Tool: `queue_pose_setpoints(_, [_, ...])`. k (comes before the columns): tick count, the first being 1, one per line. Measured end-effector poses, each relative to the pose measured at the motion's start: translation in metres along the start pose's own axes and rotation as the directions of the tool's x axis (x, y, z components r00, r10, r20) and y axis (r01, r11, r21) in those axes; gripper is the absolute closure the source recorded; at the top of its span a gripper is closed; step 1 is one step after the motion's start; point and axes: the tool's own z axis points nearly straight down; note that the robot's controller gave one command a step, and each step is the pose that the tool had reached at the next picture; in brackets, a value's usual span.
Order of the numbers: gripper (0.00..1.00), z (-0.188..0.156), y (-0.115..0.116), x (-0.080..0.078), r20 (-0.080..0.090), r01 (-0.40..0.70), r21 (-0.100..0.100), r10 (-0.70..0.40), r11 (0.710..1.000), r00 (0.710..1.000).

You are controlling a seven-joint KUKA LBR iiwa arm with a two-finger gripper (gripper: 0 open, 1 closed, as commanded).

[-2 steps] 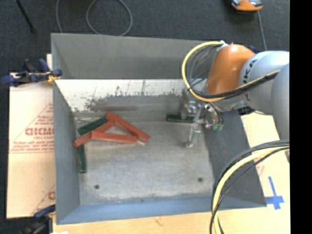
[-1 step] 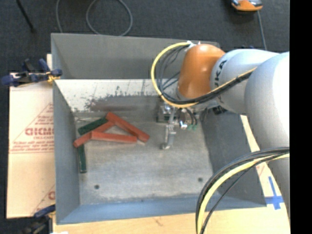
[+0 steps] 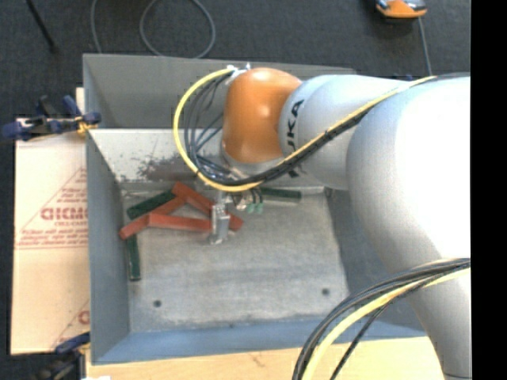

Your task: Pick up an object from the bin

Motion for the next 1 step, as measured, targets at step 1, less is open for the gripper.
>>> queue_pose_setpoints(1, [1.0,-0.0001,-0.0047,-0.0001,0.0,-0.004,0.003,0.004,1.0,1.0])
